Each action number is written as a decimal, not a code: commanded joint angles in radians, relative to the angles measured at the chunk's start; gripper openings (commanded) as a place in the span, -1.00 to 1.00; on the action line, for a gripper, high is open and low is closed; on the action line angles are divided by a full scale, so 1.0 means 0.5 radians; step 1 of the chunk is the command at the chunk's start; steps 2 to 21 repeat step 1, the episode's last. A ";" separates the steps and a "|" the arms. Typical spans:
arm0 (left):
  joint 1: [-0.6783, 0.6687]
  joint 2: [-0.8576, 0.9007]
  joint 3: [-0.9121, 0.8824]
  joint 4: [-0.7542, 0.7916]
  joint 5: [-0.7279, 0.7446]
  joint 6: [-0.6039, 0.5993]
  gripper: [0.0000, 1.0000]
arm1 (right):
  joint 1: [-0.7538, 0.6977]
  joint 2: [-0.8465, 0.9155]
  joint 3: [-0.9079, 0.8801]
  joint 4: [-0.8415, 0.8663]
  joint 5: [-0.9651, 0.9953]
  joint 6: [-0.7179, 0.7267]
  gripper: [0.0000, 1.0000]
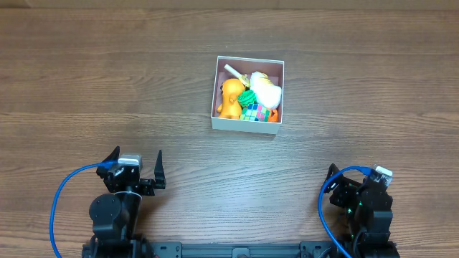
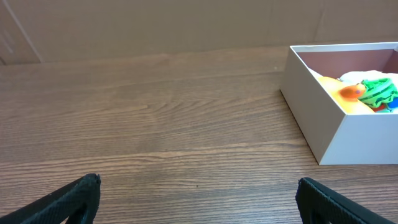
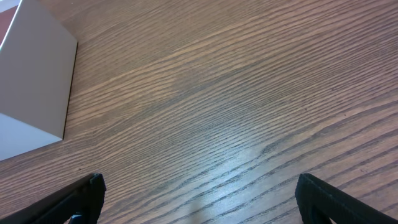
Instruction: Pack container
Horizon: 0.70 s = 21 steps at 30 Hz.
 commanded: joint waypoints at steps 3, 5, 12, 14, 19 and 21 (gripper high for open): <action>0.023 -0.026 -0.017 0.013 0.008 0.040 1.00 | -0.009 -0.026 -0.011 0.012 0.022 -0.014 1.00; 0.023 -0.026 -0.017 0.013 0.008 0.040 1.00 | -0.009 -0.026 -0.011 0.012 0.022 -0.014 1.00; 0.023 -0.026 -0.017 0.013 0.008 0.040 1.00 | -0.009 -0.026 -0.011 0.012 0.022 -0.014 1.00; 0.023 -0.026 -0.017 0.013 0.008 0.040 1.00 | -0.009 -0.026 -0.011 0.012 0.022 -0.014 1.00; 0.023 -0.026 -0.017 0.013 0.008 0.040 1.00 | -0.009 -0.026 -0.011 0.012 0.022 -0.014 1.00; 0.023 -0.026 -0.017 0.013 0.008 0.040 1.00 | -0.009 -0.026 -0.011 0.012 0.022 -0.014 1.00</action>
